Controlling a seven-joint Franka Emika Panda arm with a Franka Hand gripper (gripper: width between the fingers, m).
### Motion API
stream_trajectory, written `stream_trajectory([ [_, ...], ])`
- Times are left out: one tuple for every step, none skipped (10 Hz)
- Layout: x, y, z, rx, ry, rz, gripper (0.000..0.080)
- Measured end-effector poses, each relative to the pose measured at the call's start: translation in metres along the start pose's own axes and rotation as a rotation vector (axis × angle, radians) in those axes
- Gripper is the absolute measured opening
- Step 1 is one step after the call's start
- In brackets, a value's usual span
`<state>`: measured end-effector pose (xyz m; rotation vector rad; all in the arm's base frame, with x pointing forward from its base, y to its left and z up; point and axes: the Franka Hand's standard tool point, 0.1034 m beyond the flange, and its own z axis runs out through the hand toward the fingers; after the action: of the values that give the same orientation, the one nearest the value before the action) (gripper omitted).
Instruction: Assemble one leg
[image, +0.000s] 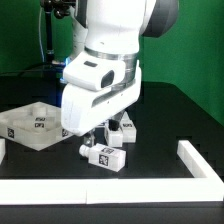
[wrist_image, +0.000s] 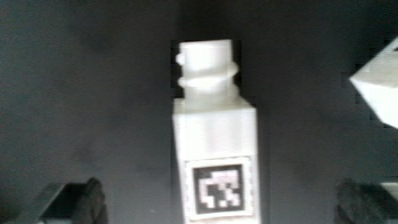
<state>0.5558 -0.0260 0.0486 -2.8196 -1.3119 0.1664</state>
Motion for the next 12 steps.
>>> stream_trajectory([
  [0.000,-0.003,0.003,0.014,0.006,0.018,0.0650],
  [0.000,-0.002,0.002,0.012,0.006,0.016,0.0650],
  [0.000,-0.002,0.003,0.012,0.005,0.016,0.0650],
  [0.000,-0.003,0.005,0.012,0.006,0.016,0.0650],
  [-0.003,-0.013,0.018,0.017,0.005,0.012,0.0650],
  [-0.005,-0.014,0.029,0.024,0.004,0.012,0.0650],
  [-0.003,-0.009,0.036,0.026,0.003,0.015,0.0650],
  [0.004,-0.009,0.040,0.022,0.009,0.026,0.0650],
  [0.008,-0.012,0.041,0.019,0.014,0.027,0.0650],
  [0.007,-0.011,0.041,0.019,0.014,0.025,0.0650],
  [0.007,-0.011,0.041,0.019,0.013,0.025,0.0535],
  [0.007,-0.011,0.041,0.019,0.013,0.025,0.0400],
])
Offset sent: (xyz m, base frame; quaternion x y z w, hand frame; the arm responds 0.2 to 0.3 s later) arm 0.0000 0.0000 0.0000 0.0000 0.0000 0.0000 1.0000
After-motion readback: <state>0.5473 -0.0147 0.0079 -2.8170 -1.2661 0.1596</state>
